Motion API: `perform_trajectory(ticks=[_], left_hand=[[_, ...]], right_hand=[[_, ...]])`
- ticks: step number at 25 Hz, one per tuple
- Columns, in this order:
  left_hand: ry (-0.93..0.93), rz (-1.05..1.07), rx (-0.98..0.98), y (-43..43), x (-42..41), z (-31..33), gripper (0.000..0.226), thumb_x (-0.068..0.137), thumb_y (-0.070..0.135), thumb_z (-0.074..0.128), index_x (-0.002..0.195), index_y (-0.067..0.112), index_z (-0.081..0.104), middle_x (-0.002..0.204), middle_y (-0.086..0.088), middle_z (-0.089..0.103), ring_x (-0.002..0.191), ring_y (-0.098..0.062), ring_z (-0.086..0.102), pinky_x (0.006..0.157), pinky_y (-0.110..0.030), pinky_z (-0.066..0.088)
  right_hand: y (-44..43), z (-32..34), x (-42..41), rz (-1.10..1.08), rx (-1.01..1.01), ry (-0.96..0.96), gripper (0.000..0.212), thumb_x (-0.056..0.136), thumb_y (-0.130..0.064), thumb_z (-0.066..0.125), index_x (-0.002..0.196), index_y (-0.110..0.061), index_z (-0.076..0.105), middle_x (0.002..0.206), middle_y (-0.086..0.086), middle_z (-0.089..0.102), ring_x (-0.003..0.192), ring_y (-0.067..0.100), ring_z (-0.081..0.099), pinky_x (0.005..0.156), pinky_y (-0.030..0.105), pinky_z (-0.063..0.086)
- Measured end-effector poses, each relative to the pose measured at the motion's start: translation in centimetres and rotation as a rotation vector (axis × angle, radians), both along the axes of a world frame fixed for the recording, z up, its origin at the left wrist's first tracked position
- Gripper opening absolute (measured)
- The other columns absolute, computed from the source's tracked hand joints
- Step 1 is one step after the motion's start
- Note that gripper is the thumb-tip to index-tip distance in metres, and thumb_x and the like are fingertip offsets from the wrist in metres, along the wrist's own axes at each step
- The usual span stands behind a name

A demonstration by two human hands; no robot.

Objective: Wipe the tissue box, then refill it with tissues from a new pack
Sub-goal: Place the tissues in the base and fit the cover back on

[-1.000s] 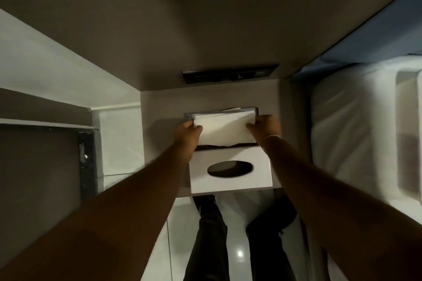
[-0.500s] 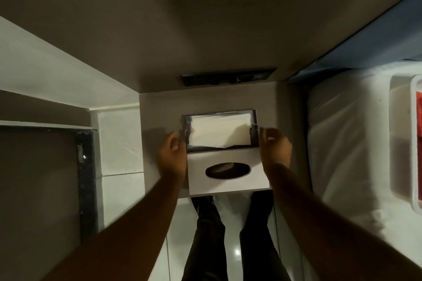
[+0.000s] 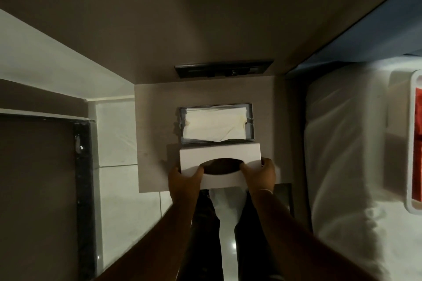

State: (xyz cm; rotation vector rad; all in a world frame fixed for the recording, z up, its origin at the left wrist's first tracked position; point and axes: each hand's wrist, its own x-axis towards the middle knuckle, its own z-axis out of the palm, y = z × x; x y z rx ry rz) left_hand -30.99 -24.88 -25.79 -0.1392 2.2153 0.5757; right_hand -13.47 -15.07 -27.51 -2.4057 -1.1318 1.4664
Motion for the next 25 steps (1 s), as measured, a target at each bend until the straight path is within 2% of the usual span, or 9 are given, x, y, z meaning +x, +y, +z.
perform_trajectory(ticks=[2,4,6,9,12,14,17,21,25], left_hand=[[0.043,0.044,0.009,0.0,0.2,0.9,0.068,0.078,0.046,0.09,0.129,0.021,0.053,0.11,0.005,0.059,0.098,-0.016,0.06,0.065,-0.019,0.049],[0.101,0.073,0.047,0.0,0.3,1.8,0.064,0.076,0.048,0.091,0.124,0.026,0.054,0.106,0.01,0.06,0.094,-0.012,0.06,0.057,-0.011,0.042],[0.141,0.067,0.109,0.7,-0.5,2.6,0.06,0.074,0.052,0.091,0.117,0.029,0.056,0.1,0.017,0.059,0.086,-0.005,0.059,0.057,-0.006,0.039],[0.144,0.055,0.187,3.6,-3.0,2.7,0.052,0.074,0.05,0.093,0.11,0.029,0.061,0.095,0.019,0.06,0.084,0.0,0.058,0.063,-0.011,0.042],[0.091,0.022,0.201,6.9,-5.7,2.2,0.046,0.073,0.047,0.094,0.101,0.03,0.062,0.089,0.02,0.061,0.079,0.0,0.059,0.068,-0.017,0.048],[0.07,-0.004,0.173,8.4,-6.9,1.6,0.048,0.073,0.047,0.095,0.102,0.027,0.062,0.091,0.014,0.063,0.081,-0.007,0.061,0.076,-0.026,0.052],[0.056,-0.02,0.159,9.7,-7.6,0.8,0.051,0.072,0.044,0.095,0.106,0.023,0.063,0.103,0.006,0.066,0.09,-0.016,0.064,0.08,-0.03,0.053],[0.051,-0.003,0.167,10.6,-8.1,0.1,0.053,0.072,0.041,0.096,0.108,0.019,0.064,0.103,0.004,0.067,0.089,-0.017,0.066,0.078,-0.03,0.053],[0.03,-0.007,0.146,10.8,-8.3,-0.3,0.059,0.071,0.041,0.097,0.114,0.015,0.067,0.106,0.003,0.068,0.094,-0.02,0.067,0.085,-0.034,0.059]], right_hand=[[-0.2,0.7,-0.4,-0.011,0.017,0.021,0.068,0.075,-0.033,0.093,0.13,-0.021,0.056,0.118,-0.004,0.06,0.108,0.017,0.059,0.095,0.035,0.05],[0.3,1.6,-0.5,0.008,0.077,0.037,0.063,0.071,-0.038,0.094,0.12,-0.029,0.055,0.105,-0.014,0.059,0.095,0.009,0.061,0.089,0.031,0.051],[1.9,2.5,-0.9,0.052,0.136,0.067,0.064,0.066,-0.045,0.096,0.113,-0.034,0.054,0.098,-0.023,0.058,0.086,-0.003,0.058,0.078,0.023,0.052],[5.7,3.1,-2.4,0.067,0.181,0.102,0.065,0.063,-0.05,0.097,0.111,-0.033,0.058,0.097,-0.022,0.061,0.085,-0.006,0.058,0.06,0.006,0.046],[8.9,2.5,-4.6,0.031,0.175,0.09,0.069,0.062,-0.051,0.097,0.115,-0.027,0.06,0.1,-0.014,0.064,0.086,0.002,0.062,0.067,0.019,0.055],[9.9,1.9,-5.4,0.02,0.161,0.074,0.066,0.063,-0.05,0.097,0.112,-0.027,0.059,0.098,-0.014,0.062,0.085,0.005,0.062,0.072,0.026,0.058],[10.6,1.2,-5.8,0.031,0.169,0.058,0.065,0.064,-0.048,0.096,0.112,-0.024,0.059,0.096,-0.013,0.062,0.084,0.009,0.063,0.065,0.022,0.053],[11.0,0.7,-6.0,0.034,0.168,0.041,0.065,0.066,-0.05,0.095,0.113,-0.026,0.057,0.093,-0.018,0.057,0.081,0.007,0.059,0.069,0.026,0.055],[11.1,0.3,-5.8,0.054,0.154,0.023,0.065,0.066,-0.052,0.094,0.113,-0.026,0.058,0.096,-0.014,0.06,0.087,0.012,0.063,0.071,0.028,0.056]])
